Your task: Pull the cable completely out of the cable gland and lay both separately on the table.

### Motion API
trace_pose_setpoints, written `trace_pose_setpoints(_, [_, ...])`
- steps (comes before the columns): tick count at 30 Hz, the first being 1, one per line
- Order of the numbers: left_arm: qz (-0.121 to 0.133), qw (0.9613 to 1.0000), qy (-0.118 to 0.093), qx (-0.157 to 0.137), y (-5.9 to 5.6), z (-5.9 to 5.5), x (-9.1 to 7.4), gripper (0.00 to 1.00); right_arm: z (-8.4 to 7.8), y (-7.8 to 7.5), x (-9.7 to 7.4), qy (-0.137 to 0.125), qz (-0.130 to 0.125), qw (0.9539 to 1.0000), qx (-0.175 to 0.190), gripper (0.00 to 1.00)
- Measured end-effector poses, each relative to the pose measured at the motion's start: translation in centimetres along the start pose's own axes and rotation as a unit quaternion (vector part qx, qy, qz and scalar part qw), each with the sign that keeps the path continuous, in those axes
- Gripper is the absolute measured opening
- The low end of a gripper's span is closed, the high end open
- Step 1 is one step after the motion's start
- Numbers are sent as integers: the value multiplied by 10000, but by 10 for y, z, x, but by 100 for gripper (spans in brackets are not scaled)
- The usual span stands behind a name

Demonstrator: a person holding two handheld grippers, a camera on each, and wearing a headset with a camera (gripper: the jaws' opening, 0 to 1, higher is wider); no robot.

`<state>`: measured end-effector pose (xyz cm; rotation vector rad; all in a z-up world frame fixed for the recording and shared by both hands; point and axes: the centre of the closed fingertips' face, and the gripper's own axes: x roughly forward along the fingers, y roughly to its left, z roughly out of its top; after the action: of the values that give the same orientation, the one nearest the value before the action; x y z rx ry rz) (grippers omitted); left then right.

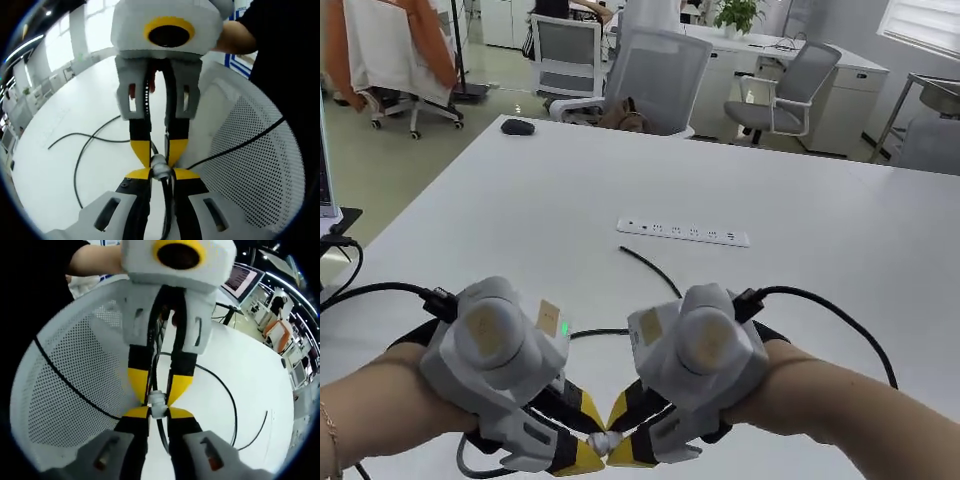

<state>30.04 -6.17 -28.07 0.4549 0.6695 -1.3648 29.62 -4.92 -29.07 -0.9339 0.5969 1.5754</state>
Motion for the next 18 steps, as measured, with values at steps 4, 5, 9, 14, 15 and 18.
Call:
trace_pose_setpoints(4, [-186,9952,-390,-878,3,1,-2,17,-1,-2,1,-39,-397,9988,-293,11])
trace_pose_setpoints(5, [-213,9933,-437,-1051,3,0,-2,17,-1,-2,1,-67,-492,9983,-313,11])
trace_pose_setpoints(9, [-144,9940,-428,-1001,4,0,0,17,-2,-5,1,-159,-723,9970,-226,12])
trace_pose_setpoints(14, [348,9993,16,-144,11,-6,6,17,-26,-16,-1,46,-1170,9923,395,27])
trace_pose_setpoints(15, [430,9990,119,-17,11,-7,7,17,-30,-17,-1,69,-1230,9914,431,28])
trace_pose_setpoints(18, [605,9966,285,483,12,-2,14,17,-42,-19,-2,49,-1393,9882,628,25])
